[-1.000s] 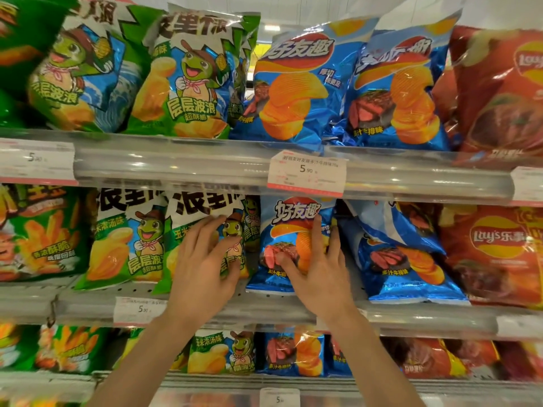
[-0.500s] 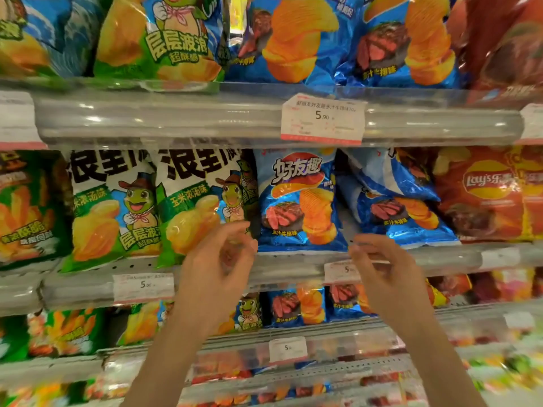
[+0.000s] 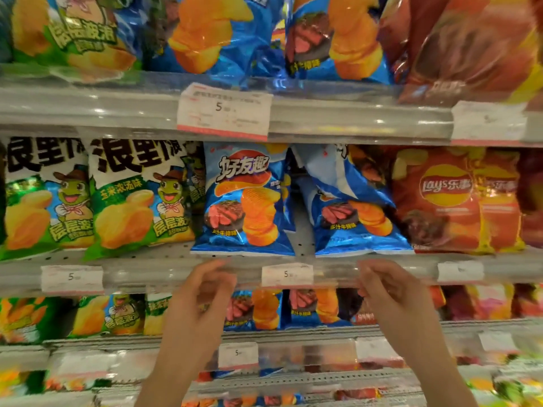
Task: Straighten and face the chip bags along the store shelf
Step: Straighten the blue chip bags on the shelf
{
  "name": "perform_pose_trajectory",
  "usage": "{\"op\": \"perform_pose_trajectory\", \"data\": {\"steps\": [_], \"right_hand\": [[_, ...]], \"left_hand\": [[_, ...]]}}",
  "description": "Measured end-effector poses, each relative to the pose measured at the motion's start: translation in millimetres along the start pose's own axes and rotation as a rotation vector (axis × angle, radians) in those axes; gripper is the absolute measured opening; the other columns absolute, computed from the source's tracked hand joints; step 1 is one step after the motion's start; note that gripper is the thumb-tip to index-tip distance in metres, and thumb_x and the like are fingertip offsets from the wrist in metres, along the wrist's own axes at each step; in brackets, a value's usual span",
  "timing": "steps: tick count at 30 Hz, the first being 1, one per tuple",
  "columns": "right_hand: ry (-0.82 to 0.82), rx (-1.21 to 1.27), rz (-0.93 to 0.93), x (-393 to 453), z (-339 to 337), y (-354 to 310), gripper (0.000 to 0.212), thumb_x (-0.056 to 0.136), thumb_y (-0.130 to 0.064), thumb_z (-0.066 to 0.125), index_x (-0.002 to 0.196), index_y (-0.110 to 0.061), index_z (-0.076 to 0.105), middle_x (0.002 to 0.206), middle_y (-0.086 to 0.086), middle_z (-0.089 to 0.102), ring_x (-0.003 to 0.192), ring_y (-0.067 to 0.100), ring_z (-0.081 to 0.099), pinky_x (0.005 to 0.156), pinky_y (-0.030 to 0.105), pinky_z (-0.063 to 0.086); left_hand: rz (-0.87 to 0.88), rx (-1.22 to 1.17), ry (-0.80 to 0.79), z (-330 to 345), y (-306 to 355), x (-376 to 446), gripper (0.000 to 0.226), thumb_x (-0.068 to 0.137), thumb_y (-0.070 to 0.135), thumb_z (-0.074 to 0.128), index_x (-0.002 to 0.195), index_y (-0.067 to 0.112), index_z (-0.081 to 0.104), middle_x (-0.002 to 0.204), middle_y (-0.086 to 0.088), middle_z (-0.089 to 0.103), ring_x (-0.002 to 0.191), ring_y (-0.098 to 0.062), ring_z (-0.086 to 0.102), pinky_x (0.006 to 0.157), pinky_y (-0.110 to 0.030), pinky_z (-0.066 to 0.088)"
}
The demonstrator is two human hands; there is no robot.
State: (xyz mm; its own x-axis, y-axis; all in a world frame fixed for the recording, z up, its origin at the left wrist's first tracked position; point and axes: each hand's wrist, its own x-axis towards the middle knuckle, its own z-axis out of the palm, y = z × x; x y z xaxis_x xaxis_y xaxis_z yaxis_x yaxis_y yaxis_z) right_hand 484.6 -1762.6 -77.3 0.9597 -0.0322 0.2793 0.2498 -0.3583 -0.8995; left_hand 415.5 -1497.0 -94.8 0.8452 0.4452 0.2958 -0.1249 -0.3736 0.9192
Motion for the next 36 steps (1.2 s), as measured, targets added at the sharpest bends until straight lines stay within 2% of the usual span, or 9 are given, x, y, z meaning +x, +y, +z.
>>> {"op": "perform_pose_trajectory", "data": {"steps": [6,9,14,16,19,24,28,31,36], "right_hand": [[-0.066,0.013,-0.123,39.6,-54.6,-2.6,0.009,0.095,-0.029,0.063,0.094,-0.029,0.072,0.082,-0.015,0.074,0.081,0.000,0.068,0.068,0.009,0.048],[-0.064,-0.037,-0.206,61.9,-61.6,-8.7,0.009,0.097,-0.031,0.060,0.099,-0.032,0.070,0.090,-0.019,0.071,0.088,0.000,0.066,0.071,0.010,0.048],[0.000,-0.280,-0.512,109.7,-37.9,-18.4,0.035,0.096,-0.028,0.062,0.128,-0.015,0.061,0.127,0.002,0.060,0.119,0.022,0.057,0.103,0.042,0.048],[-0.006,-0.463,-0.527,131.1,-25.1,-20.4,0.057,0.091,-0.027,0.069,0.141,-0.007,0.049,0.146,0.014,0.048,0.135,0.032,0.043,0.115,0.045,0.035],[-0.037,-0.643,-0.454,152.9,-10.3,-19.0,0.081,0.088,-0.034,0.073,0.151,-0.002,0.033,0.157,0.019,0.036,0.145,0.038,0.031,0.121,0.050,0.026],[0.101,-0.647,-0.440,158.9,-6.3,-16.5,0.052,0.086,-0.038,0.073,0.128,-0.012,0.059,0.125,0.010,0.066,0.118,0.037,0.057,0.099,0.049,0.048],[0.184,-0.532,-0.496,144.1,-4.6,-27.8,0.047,0.082,-0.041,0.078,0.118,-0.013,0.067,0.112,0.008,0.067,0.110,0.034,0.055,0.098,0.047,0.046],[0.133,-0.416,-0.484,120.5,-0.1,-39.1,0.048,0.082,-0.047,0.075,0.119,-0.018,0.070,0.119,0.005,0.062,0.112,0.027,0.051,0.100,0.038,0.043],[-0.090,-0.108,-0.367,105.1,-13.0,-40.9,0.026,0.093,-0.051,0.057,0.098,-0.031,0.073,0.120,-0.008,0.057,0.107,0.000,0.060,0.094,0.026,0.051]], "left_hand": [[0.015,-0.044,0.089,64.9,41.6,-3.0,0.022,0.095,0.019,0.064,0.111,0.034,0.065,0.092,0.023,0.070,0.086,0.001,0.066,0.074,-0.020,0.051],[0.063,-0.004,0.077,83.2,59.5,5.3,0.020,0.095,0.023,0.063,0.112,0.034,0.064,0.094,0.022,0.069,0.089,0.001,0.063,0.071,-0.014,0.049],[0.296,0.274,0.199,80.5,64.2,42.9,0.022,0.093,0.021,0.068,0.115,0.024,0.065,0.104,0.009,0.062,0.100,-0.015,0.060,0.087,-0.031,0.049],[0.361,0.440,0.222,77.3,61.3,59.0,0.029,0.090,0.017,0.071,0.118,0.022,0.066,0.109,0.001,0.061,0.105,-0.025,0.054,0.091,-0.036,0.044],[0.330,0.503,0.137,72.8,57.6,72.2,0.035,0.088,0.018,0.073,0.122,0.019,0.065,0.122,-0.007,0.062,0.111,-0.020,0.045,0.098,-0.035,0.037],[0.302,0.471,0.013,60.5,58.9,74.9,0.035,0.092,0.025,0.069,0.126,0.019,0.064,0.129,-0.001,0.058,0.112,-0.011,0.042,0.093,-0.016,0.022],[0.297,0.425,-0.012,62.3,65.1,78.7,0.032,0.095,0.030,0.065,0.123,0.016,0.067,0.123,-0.001,0.062,0.114,-0.021,0.054,0.099,-0.031,0.041],[0.279,0.380,-0.058,72.5,72.9,82.5,0.038,0.097,0.038,0.061,0.128,0.016,0.064,0.119,0.002,0.064,0.113,-0.017,0.058,0.099,-0.040,0.049],[0.096,0.150,-0.130,91.1,93.0,92.8,0.053,0.094,0.051,0.059,0.139,0.026,0.048,0.118,0.008,0.066,0.098,-0.004,0.064,0.085,-0.033,0.054]]}}
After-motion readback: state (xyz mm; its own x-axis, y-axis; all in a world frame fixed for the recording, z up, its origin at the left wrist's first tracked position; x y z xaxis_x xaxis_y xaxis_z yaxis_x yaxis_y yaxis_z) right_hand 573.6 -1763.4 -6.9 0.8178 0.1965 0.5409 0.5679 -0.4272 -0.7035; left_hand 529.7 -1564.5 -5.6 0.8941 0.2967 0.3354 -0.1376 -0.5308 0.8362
